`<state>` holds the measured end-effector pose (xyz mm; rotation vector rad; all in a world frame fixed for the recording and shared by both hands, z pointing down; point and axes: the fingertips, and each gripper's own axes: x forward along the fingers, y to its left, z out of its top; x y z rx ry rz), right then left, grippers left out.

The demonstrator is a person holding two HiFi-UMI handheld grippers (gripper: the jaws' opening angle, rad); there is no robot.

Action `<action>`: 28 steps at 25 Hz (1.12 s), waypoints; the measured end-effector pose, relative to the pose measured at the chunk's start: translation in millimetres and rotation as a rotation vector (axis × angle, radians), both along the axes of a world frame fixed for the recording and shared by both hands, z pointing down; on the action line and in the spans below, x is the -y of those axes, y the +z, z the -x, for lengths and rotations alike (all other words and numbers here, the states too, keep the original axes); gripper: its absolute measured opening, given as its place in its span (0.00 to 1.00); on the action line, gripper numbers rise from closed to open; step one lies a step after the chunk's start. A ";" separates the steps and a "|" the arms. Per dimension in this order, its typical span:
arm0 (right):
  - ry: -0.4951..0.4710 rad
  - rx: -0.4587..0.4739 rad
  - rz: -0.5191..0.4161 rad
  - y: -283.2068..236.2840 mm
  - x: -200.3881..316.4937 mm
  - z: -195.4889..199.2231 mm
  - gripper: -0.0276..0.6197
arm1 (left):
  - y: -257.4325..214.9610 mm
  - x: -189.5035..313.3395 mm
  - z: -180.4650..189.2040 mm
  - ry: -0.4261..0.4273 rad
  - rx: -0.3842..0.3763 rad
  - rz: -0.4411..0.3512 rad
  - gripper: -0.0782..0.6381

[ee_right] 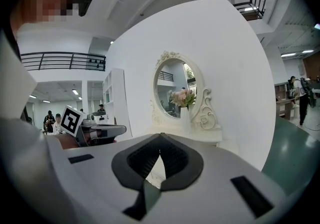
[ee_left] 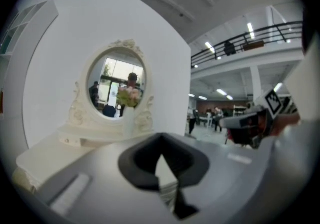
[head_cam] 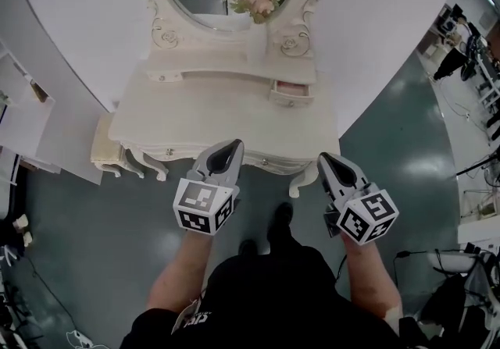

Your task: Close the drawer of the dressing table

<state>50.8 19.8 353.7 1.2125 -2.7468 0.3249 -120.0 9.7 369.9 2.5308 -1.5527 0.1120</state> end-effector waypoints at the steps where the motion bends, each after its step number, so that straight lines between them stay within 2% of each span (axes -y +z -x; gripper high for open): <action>1: -0.003 0.001 0.003 2.9 6.7 -1.7 0.03 | 2.5 4.8 -2.1 0.002 0.005 0.007 0.12; 9: -0.033 0.026 0.029 22.3 91.3 -18.0 0.03 | 16.1 73.7 -14.7 -0.040 0.038 0.052 0.12; 18: -0.086 0.048 0.091 48.6 186.8 -41.7 0.03 | 31.1 162.1 -53.0 -0.066 0.054 0.120 0.12; 28: -0.130 0.040 0.138 66.0 232.2 -39.3 0.05 | 39.7 210.7 -65.3 -0.089 0.043 0.156 0.12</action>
